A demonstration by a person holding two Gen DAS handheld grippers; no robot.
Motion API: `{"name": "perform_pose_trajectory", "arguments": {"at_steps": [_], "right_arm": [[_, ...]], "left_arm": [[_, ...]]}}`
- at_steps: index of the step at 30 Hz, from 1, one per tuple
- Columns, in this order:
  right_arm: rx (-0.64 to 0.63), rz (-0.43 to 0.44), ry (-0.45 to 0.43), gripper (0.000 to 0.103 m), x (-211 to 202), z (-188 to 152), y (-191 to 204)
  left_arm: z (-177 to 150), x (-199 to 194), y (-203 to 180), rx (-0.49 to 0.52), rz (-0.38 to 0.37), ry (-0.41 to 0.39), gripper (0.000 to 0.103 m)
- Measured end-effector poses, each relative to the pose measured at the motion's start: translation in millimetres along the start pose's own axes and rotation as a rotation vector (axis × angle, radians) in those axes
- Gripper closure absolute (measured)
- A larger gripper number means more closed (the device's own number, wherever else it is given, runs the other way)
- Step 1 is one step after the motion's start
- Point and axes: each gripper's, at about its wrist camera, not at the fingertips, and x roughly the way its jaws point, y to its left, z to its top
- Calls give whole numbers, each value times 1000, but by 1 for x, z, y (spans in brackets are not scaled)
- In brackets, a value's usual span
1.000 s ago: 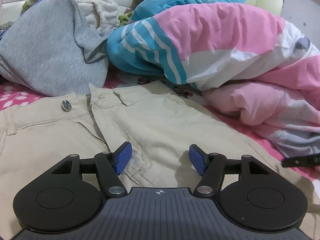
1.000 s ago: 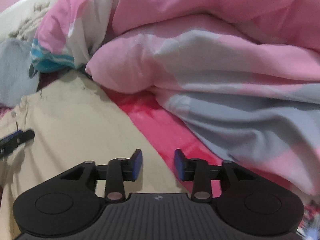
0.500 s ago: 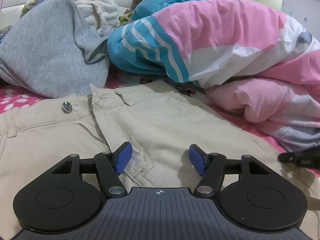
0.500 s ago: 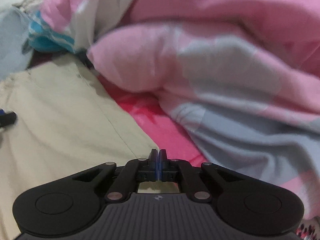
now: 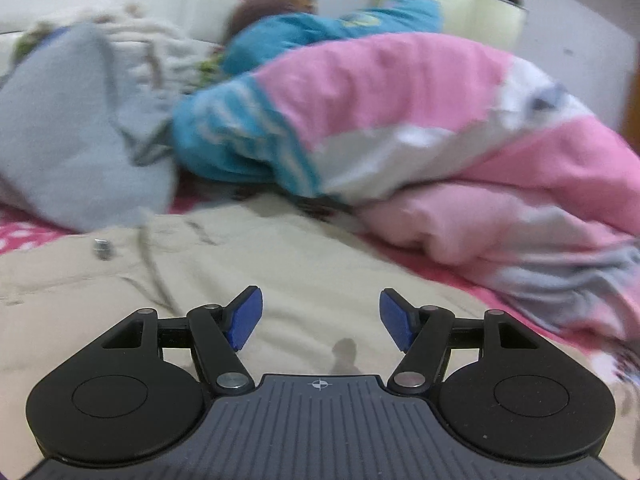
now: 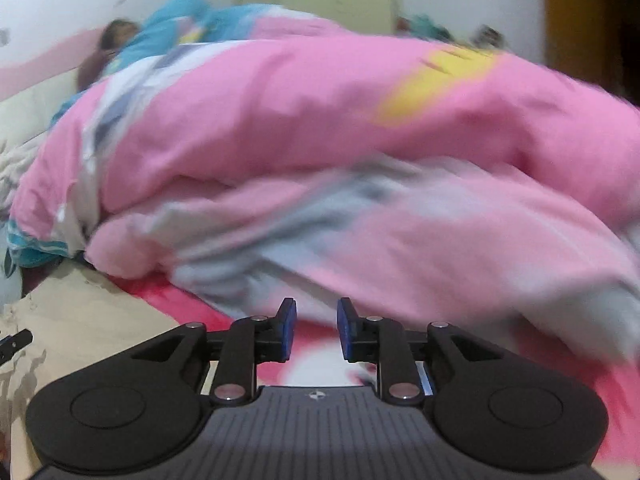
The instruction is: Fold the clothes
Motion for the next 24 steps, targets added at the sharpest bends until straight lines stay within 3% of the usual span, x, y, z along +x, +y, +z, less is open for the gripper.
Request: {"name": "perform_pose_trajectory", "arguments": {"at_steps": [4, 8, 11, 15, 19, 22, 24], "right_arm": [[46, -42, 71, 71, -21, -42, -34], [93, -44, 89, 63, -45, -92, -44], [180, -64, 74, 63, -77, -135, -57], [403, -139, 37, 63, -131, -195, -89], [551, -201, -32, 62, -181, -246, -116], [636, -209, -69, 62, -197, -263, -139], [695, -194, -98, 62, -197, -263, -155]], "left_arm": [[-9, 0, -25, 108, -79, 47, 37], [-17, 9, -33, 158, -71, 118, 37], [-17, 14, -30, 133, -69, 149, 37], [-15, 8, -29, 123, -62, 116, 37], [-14, -16, -34, 155, -106, 10, 34], [-18, -35, -48, 205, -179, -46, 26], [-24, -44, -62, 260, -212, -42, 24]]}}
